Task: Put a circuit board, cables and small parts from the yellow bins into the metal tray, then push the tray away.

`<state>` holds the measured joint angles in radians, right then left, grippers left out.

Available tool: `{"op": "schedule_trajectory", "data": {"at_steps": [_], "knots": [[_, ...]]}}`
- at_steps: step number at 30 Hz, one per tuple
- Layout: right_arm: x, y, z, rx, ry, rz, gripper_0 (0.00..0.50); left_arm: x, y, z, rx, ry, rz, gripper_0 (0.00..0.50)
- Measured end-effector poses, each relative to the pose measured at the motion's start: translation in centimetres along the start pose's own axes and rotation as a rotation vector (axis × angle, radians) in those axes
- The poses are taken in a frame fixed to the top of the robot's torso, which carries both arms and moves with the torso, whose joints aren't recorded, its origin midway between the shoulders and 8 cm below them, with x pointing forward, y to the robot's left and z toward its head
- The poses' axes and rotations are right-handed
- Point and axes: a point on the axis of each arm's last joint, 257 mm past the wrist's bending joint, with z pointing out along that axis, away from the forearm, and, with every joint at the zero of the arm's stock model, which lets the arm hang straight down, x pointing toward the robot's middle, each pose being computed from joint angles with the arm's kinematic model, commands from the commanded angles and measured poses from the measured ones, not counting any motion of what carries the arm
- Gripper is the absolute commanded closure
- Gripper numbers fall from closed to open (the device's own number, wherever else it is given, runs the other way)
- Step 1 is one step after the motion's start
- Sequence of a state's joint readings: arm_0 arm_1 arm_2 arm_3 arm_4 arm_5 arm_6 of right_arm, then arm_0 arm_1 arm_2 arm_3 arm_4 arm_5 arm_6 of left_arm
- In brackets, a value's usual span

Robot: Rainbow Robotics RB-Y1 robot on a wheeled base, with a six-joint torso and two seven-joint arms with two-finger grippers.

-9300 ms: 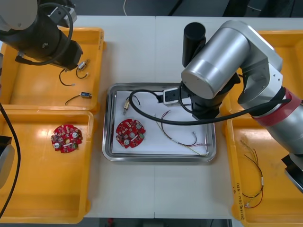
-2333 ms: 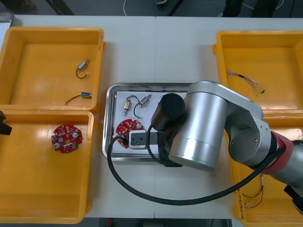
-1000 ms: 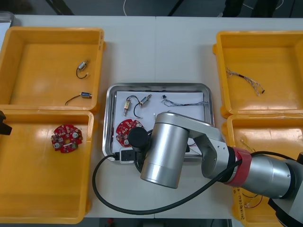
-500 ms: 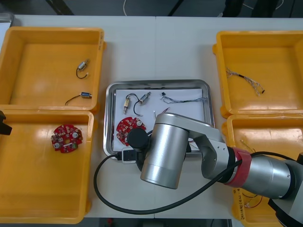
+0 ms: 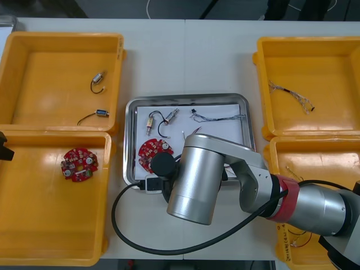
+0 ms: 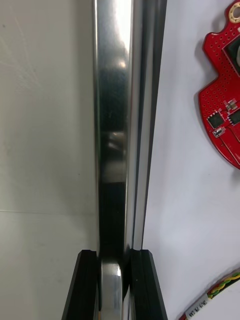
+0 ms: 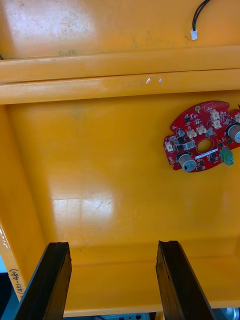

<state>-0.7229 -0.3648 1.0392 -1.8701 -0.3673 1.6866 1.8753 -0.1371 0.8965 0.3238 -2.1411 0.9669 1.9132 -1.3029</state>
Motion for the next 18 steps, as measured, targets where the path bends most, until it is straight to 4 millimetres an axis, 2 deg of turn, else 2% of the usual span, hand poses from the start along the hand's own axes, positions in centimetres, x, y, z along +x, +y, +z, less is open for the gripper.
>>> {"op": "schedule_trajectory", "data": {"at_steps": [5, 18], "knots": [[0.0, -0.6, -0.2, 0.014, 0.001, -0.003, 0.500, 0.0, 0.0, 0.0, 0.000, 0.000, 0.000, 0.000], [0.5, -4.0, -1.4, 0.085, 0.016, -0.006, 0.500, 0.0, 0.0, 0.0, 0.000, 0.000, 0.000, 0.000]]}}
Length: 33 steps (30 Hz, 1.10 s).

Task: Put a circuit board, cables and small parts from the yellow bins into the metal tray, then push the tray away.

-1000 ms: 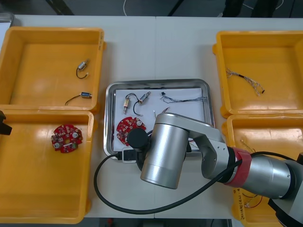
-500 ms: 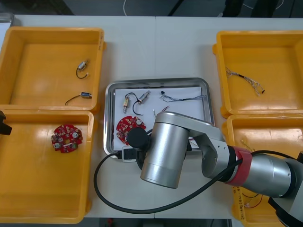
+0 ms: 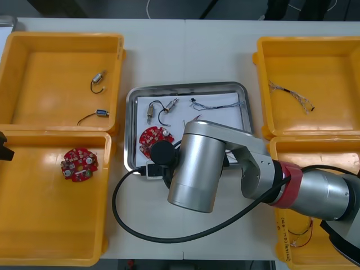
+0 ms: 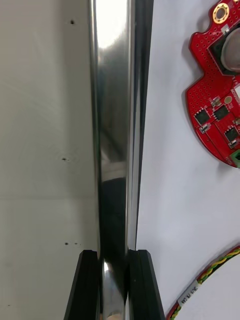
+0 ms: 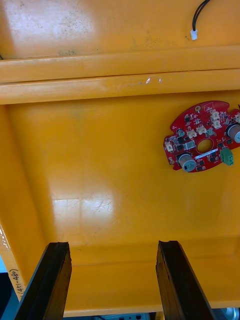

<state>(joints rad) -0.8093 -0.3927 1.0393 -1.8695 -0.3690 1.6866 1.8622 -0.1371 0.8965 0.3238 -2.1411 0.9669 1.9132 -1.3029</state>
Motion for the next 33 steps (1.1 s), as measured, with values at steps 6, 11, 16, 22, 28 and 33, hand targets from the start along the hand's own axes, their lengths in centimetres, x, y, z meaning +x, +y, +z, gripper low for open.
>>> {"op": "schedule_trajectory", "data": {"at_steps": [6, 11, 16, 22, 28, 33], "knots": [[0.4, -1.8, 0.0, 0.020, 0.026, 0.001, 0.500, 0.0, 0.0, 0.0, 0.000, 0.000, 0.000, 0.000], [0.8, -3.2, 0.2, 0.036, 0.047, 0.006, 0.500, 0.0, 0.0, 0.0, 0.000, 0.000, 0.000, 0.000], [1.0, -4.1, 0.6, 0.033, 0.054, 0.016, 0.500, 0.0, 0.0, 0.0, 0.000, 0.000, 0.000, 0.000], [1.5, -5.8, 1.0, 0.042, 0.084, 0.031, 0.500, 0.0, 0.0, 0.0, 0.000, 0.000, 0.000, 0.000], [1.9, -7.2, 1.0, 0.060, 0.105, 0.039, 0.500, 0.0, 0.0, 0.0, 0.000, 0.000, 0.000, 0.000], [2.2, -8.2, 0.9, 0.072, 0.122, 0.046, 0.500, 0.0, 0.0, 0.0, 0.000, 0.000, 0.000, 0.000]]}}
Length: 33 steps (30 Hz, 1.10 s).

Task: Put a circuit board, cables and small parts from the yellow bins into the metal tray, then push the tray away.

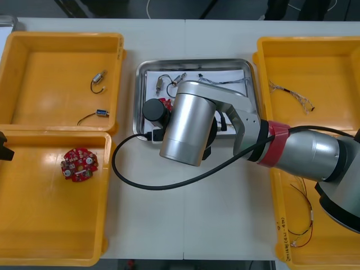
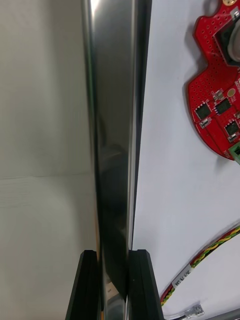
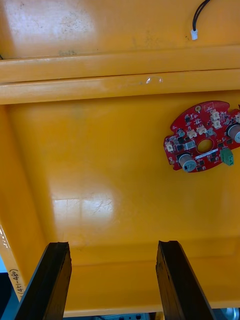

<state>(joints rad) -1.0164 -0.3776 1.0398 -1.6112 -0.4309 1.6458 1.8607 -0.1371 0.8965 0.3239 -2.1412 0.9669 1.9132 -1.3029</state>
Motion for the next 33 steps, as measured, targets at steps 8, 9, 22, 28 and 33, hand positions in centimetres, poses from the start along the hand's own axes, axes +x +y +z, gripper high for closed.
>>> {"op": "schedule_trajectory", "data": {"at_steps": [8, 9, 22, 28, 33], "knots": [[-0.2, -1.2, 0.1, 0.011, 0.022, 0.010, 0.500, 0.0, 0.0, 0.0, 0.000, 0.000, 0.000, 0.000], [-0.2, -1.3, 0.1, 0.012, 0.024, 0.011, 0.500, 0.0, 0.0, 0.0, 0.000, 0.000, 0.000, 0.000], [-0.6, -3.2, 0.1, 0.032, 0.046, 0.026, 0.500, 0.0, 0.0, 0.0, 0.000, 0.000, 0.000, 0.000], [-0.8, -3.9, -0.1, 0.042, 0.053, 0.030, 0.500, 0.0, 0.0, 0.0, 0.000, 0.000, 0.000, 0.000], [-1.0, -4.5, 0.0, 0.047, 0.060, 0.037, 0.500, 0.0, 0.0, 0.0, 0.000, 0.000, 0.000, 0.000]]}}
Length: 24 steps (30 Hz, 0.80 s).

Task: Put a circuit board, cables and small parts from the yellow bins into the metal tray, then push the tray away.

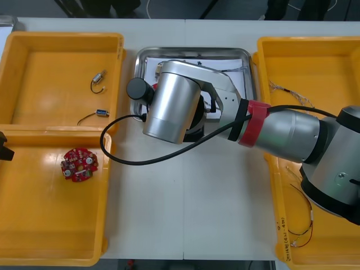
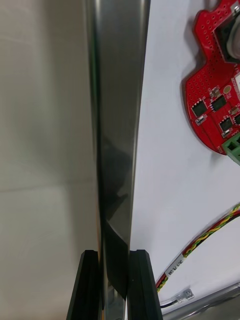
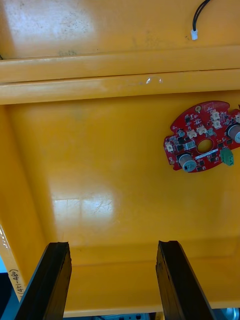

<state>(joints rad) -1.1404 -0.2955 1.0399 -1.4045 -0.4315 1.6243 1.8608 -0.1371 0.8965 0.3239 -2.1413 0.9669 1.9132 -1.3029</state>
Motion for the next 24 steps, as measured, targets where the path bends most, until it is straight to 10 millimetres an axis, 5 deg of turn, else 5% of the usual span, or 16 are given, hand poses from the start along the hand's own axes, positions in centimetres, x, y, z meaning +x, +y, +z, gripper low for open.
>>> {"op": "schedule_trajectory", "data": {"at_steps": [24], "knots": [[-1.8, -3.4, 0.2, 0.062, -0.023, 0.026, 0.500, 0.0, 0.0, 0.0, 0.000, 0.000, 0.000, 0.000]]}}
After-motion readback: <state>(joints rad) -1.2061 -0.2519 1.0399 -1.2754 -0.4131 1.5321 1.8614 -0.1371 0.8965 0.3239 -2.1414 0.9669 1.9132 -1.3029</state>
